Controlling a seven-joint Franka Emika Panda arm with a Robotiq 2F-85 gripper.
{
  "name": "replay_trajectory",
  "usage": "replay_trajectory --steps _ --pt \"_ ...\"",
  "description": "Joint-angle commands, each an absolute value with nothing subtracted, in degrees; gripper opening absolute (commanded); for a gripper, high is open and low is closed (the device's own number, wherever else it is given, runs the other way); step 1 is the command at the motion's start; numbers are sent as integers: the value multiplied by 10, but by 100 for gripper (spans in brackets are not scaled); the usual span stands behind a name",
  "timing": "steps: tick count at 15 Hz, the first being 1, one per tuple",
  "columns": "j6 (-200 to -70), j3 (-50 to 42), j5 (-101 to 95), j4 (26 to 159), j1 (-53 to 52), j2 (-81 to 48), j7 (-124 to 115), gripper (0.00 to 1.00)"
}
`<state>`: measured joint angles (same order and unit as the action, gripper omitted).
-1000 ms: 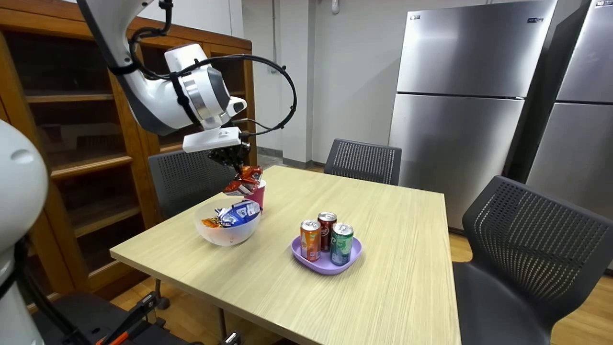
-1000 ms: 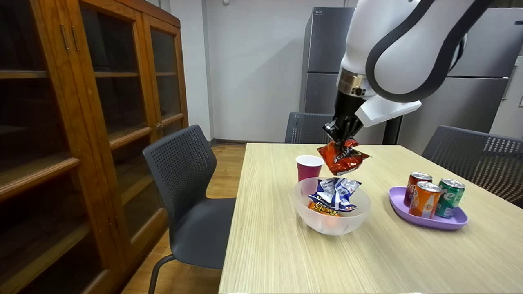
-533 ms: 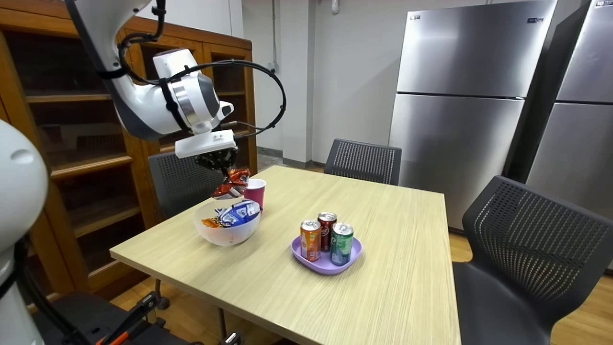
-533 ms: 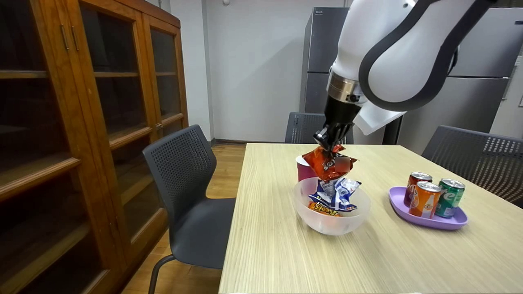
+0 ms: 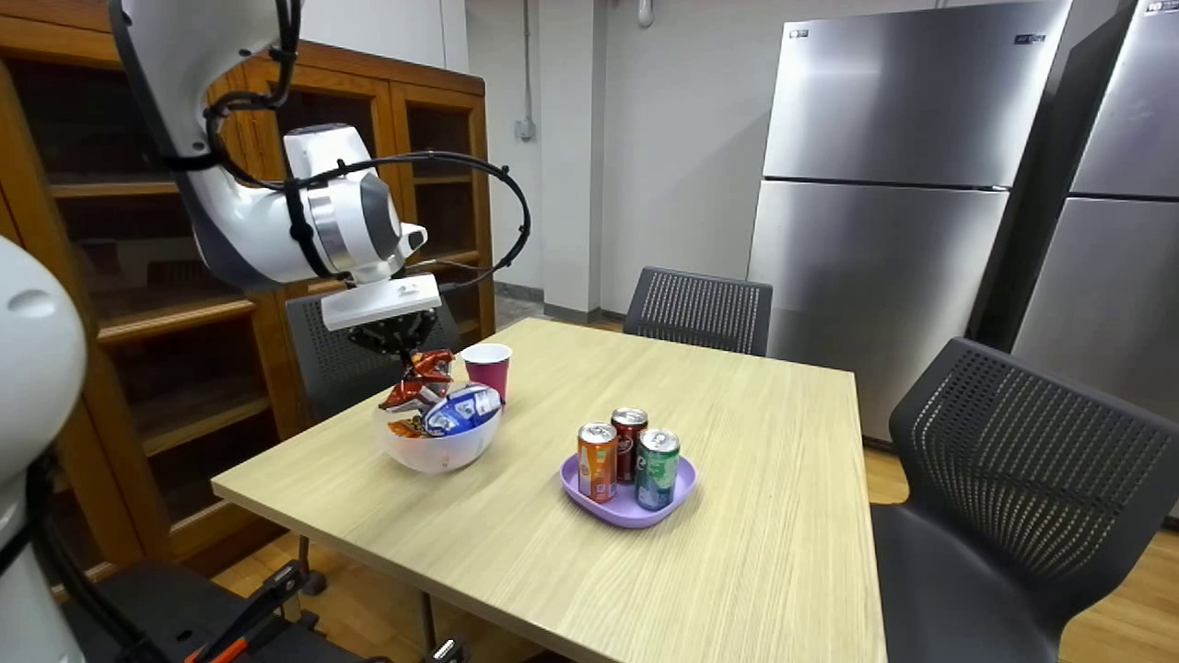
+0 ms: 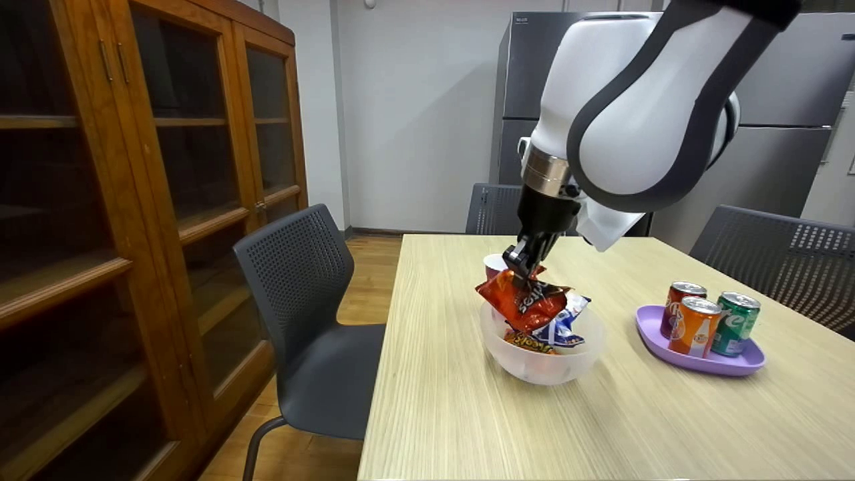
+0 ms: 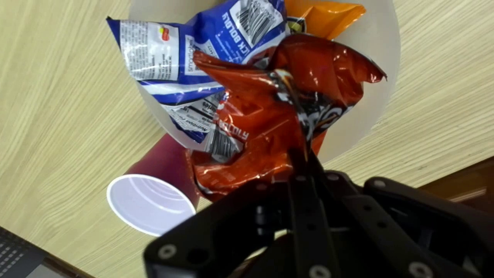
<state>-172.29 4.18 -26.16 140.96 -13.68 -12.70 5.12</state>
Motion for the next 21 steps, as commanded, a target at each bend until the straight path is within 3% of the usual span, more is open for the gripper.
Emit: replay_trajectory --steps 1,15,16,17,21 --pt "-1717 61 -236 1400 -114 -144 88 0" --pt "-1699 68 -184 1375 -105 -168 107 0" --pt "-1701 68 -182 1377 -105 -165 108 26" --pt "-1703 70 -180 1380 -102 -161 110 27" --pt "-1711 66 -181 1388 -102 -150 107 55"
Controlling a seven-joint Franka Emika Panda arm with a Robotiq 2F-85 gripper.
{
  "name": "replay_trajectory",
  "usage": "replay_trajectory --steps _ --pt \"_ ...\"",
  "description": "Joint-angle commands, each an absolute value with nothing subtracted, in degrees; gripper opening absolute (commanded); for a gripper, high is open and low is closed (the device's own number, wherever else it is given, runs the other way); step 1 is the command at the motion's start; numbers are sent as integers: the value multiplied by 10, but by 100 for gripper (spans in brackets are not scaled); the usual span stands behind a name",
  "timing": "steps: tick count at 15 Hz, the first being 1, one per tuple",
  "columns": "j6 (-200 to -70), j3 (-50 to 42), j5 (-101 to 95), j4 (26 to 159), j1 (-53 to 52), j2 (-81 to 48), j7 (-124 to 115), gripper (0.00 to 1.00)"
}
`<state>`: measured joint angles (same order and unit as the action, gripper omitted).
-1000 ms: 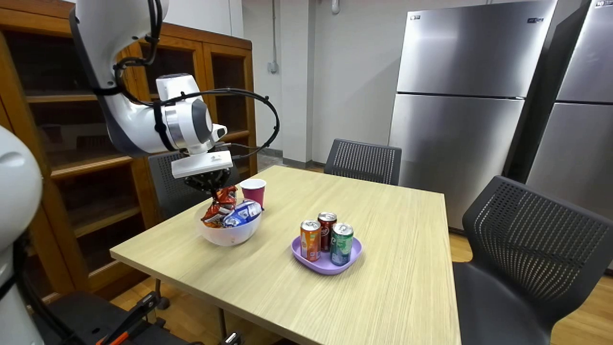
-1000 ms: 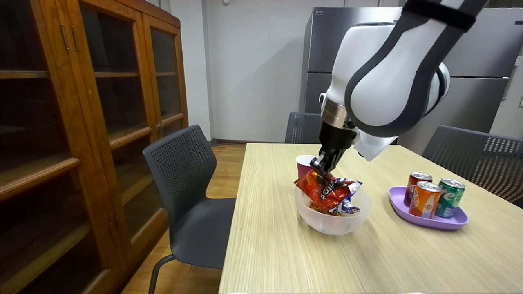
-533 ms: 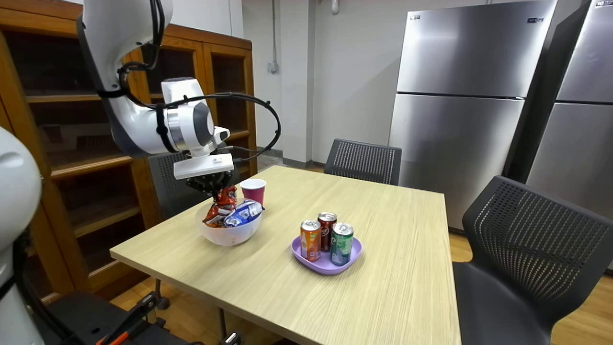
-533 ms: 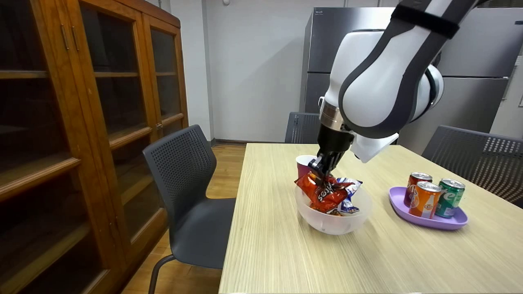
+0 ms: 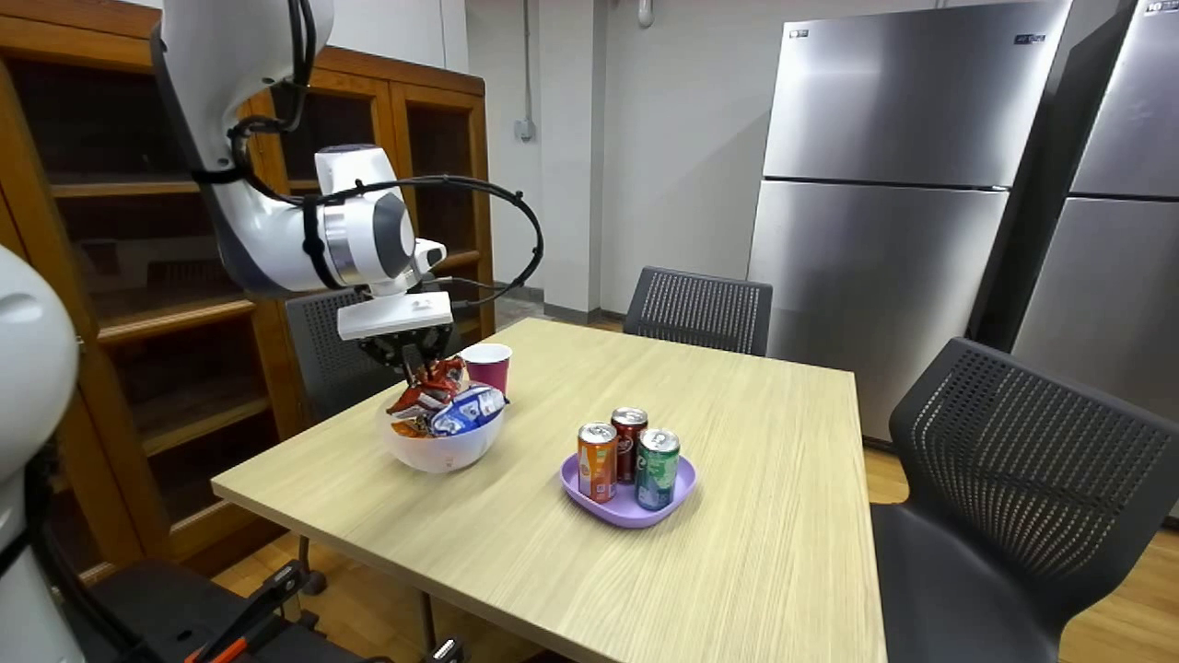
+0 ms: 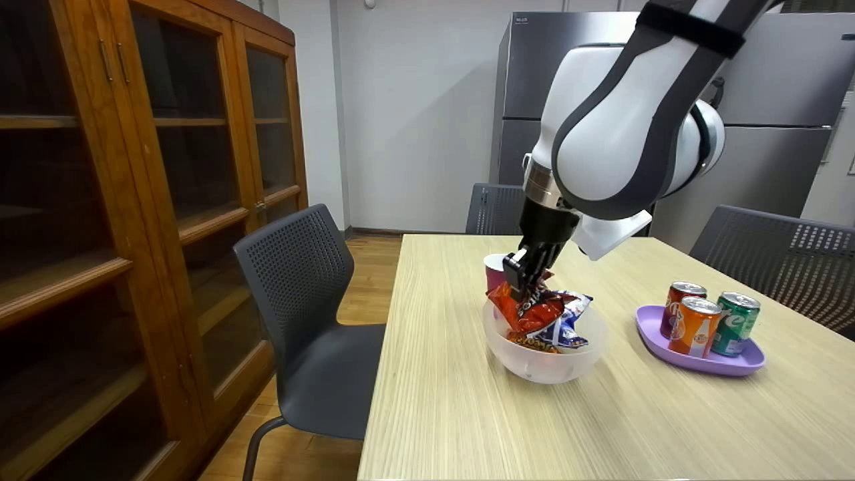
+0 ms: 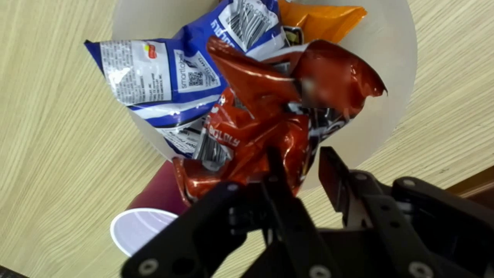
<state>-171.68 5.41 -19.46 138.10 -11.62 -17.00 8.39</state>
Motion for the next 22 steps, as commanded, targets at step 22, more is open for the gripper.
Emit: replay_trajectory --steps 22 --pt "-1768 69 -126 1404 -63 -95 99 100"
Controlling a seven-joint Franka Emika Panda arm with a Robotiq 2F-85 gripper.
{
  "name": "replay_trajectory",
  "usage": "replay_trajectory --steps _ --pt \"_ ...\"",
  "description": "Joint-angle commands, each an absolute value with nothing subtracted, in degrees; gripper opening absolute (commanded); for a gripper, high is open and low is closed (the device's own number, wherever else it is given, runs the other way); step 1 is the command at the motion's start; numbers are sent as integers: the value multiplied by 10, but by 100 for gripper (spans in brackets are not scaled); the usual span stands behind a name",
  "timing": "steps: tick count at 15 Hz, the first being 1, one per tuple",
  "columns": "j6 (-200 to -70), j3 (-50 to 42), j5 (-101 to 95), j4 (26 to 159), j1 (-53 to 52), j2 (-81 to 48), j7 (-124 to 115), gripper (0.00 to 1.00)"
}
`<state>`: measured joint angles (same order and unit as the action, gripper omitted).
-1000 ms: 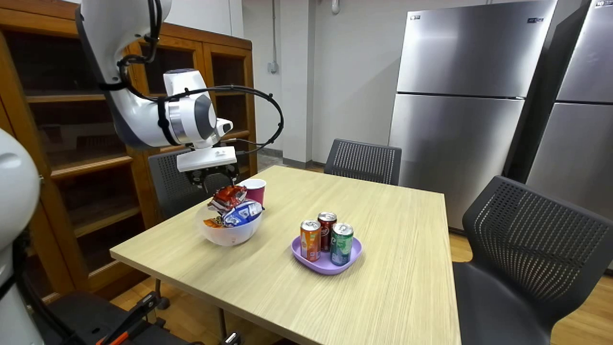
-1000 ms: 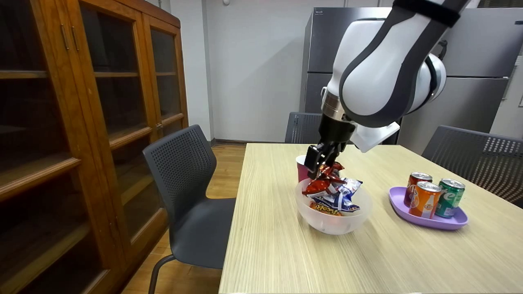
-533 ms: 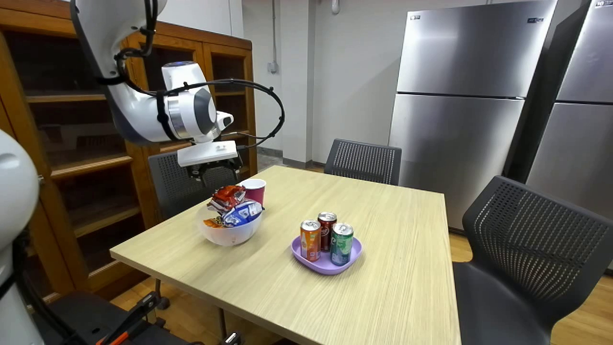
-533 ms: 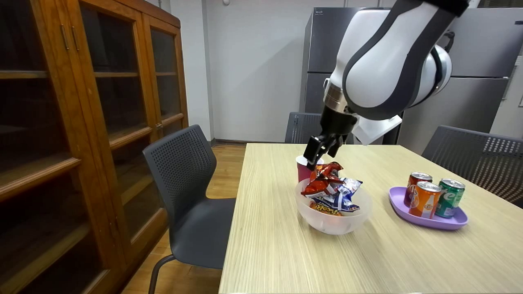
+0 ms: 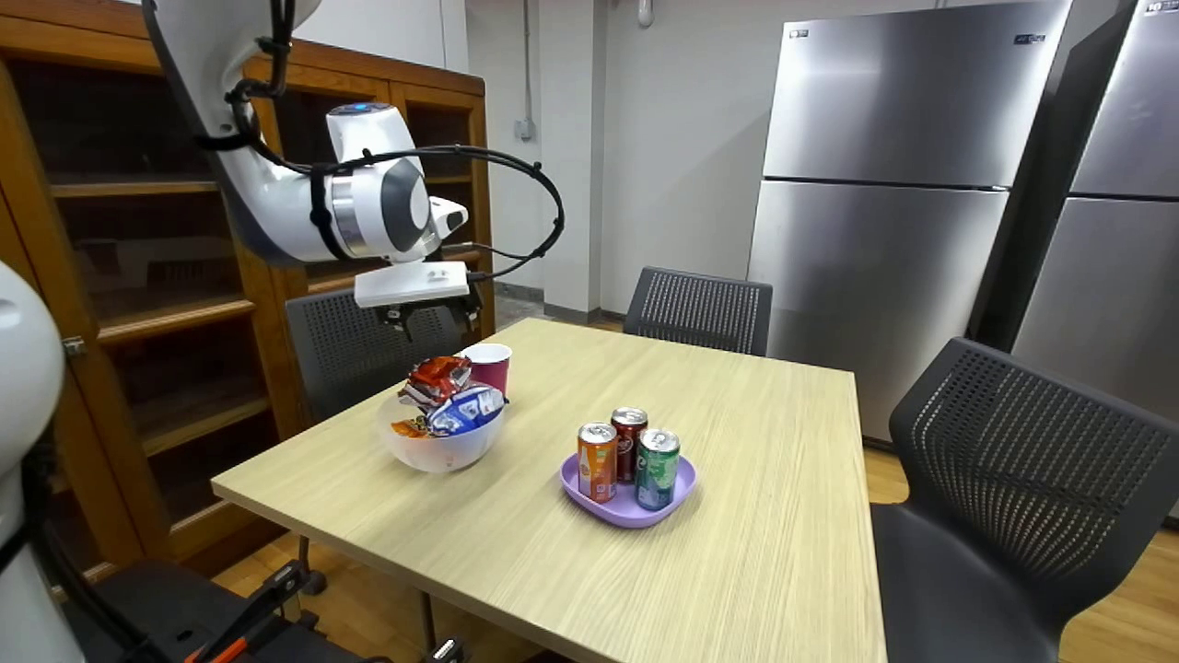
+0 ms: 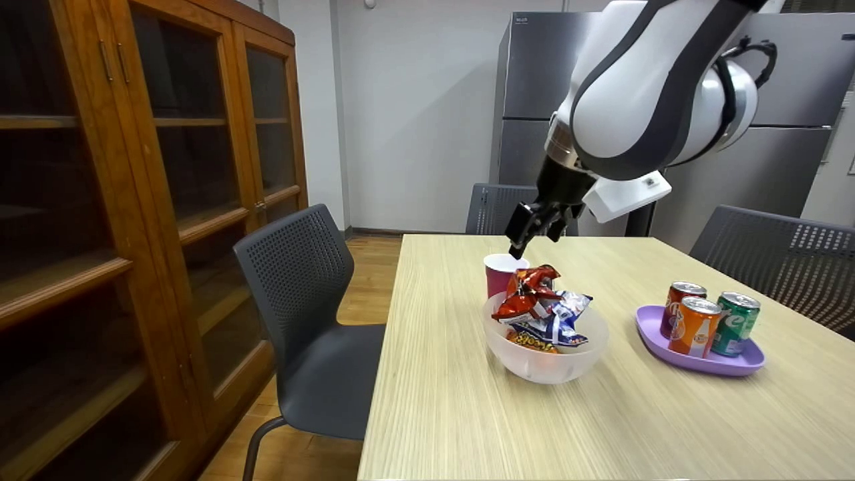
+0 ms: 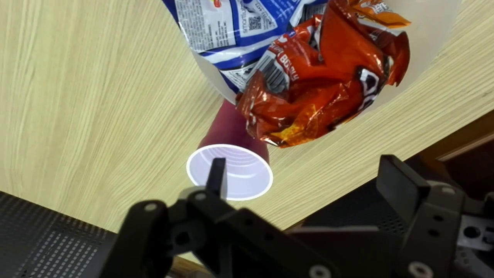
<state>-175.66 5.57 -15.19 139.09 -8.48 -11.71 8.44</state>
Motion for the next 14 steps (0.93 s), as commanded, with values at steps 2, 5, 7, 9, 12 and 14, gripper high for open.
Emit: replay_trajectory --steps 2,5,7,9,12,14 --pt "-1771 67 -113 1402 -55 -92 96 100" --pt "-1772 69 -87 1399 -35 -88 96 100" --pt "-1772 69 -68 1395 -20 -85 96 100" --pt "-1769 55 -81 1390 -36 -99 86 100" --pt "-1769 54 -79 1390 -31 -98 86 100" --pt "-1769 55 -79 1390 -31 -98 86 100"
